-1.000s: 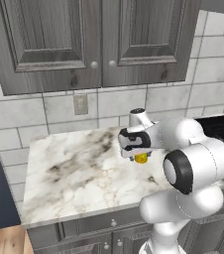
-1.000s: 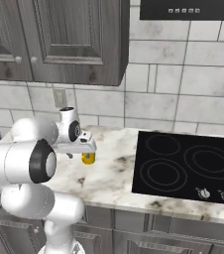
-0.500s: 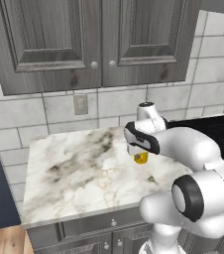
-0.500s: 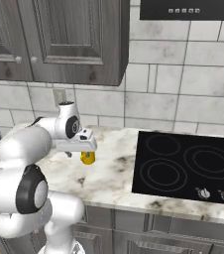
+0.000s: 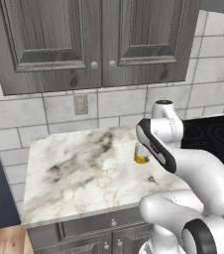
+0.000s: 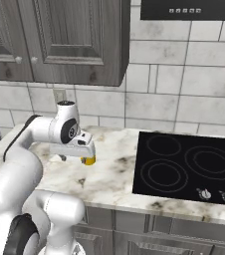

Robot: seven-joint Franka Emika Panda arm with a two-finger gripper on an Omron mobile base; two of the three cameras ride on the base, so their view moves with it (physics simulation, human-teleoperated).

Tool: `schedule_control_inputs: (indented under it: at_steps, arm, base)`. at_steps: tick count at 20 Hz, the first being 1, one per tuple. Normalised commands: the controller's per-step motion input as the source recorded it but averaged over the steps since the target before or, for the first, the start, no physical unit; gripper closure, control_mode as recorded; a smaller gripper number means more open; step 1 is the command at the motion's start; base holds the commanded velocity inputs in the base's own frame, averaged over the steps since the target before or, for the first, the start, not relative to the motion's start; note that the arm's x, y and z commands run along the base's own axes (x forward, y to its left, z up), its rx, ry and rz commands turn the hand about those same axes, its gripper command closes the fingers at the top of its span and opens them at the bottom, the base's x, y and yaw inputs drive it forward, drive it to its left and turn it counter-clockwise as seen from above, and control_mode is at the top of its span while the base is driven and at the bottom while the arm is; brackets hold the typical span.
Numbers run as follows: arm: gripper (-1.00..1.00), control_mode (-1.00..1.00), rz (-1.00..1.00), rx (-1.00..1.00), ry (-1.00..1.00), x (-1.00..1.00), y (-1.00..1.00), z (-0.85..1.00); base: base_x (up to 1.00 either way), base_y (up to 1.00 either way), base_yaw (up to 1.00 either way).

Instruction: Clear the mugs and bowl far away from the sink.

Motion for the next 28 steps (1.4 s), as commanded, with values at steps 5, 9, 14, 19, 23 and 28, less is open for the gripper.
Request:
schedule_control_inputs:
  at_steps: [5,9,14,19,23,28]
  arm:
    - [-1.00,-1.00,0.00,0.06,0.00,-0.16,0.17,0.36]
    - [-1.00,-1.00,0.00,0.03,0.00,-0.06,0.16,0.35]
    - [-1.00,-1.00,0.00,0.00,0.00,-0.34,0.05,0.14]
    - [-1.00,-1.00,0.00,0.00,0.00,-0.26,0.00,0.04]
    - [-1.00,1.00,0.00,0.00,0.00,-0.04,0.00,0.00]
    - [-1.00,1.00,0.00,0.00,0.00,0.00,0.00,0.00]
  base:
    - [0.00,0.00,0.00]
    - [0.00,0.00,0.00]
    - [0.00,0.00,0.00]
    - [0.00,0.00,0.00]
    - [0.00,0.00,0.00]
    - [-0.54,-0.36,-0.06]
